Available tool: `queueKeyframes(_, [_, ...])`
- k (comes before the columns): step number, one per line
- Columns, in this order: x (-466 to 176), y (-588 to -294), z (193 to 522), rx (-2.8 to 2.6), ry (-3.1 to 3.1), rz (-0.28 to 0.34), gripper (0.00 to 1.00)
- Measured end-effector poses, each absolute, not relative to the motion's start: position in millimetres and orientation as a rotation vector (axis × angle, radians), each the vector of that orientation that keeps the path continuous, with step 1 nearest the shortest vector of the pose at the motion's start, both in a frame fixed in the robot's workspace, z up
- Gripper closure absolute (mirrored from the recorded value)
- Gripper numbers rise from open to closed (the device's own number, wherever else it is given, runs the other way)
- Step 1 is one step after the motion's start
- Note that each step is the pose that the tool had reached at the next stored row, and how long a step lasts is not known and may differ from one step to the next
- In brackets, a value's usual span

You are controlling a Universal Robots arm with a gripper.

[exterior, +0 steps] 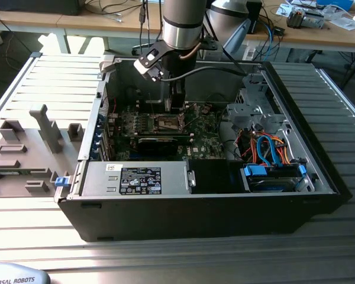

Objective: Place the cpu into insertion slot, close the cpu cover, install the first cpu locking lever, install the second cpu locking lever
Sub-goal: 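Place the cpu into insertion slot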

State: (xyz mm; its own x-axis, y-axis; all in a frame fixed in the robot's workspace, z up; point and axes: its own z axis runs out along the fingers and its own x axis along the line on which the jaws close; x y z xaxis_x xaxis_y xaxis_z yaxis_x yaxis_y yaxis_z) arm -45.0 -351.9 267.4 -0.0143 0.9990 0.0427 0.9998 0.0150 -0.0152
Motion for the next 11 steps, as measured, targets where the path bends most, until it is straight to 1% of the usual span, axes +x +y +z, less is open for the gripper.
queueKeyframes(8, [-44.9, -351.9, 267.0, -2.137, -2.246, -0.028, 0.46])
queueKeyframes(11, [-44.9, -351.9, 266.9, -2.145, -2.254, -0.011, 0.46])
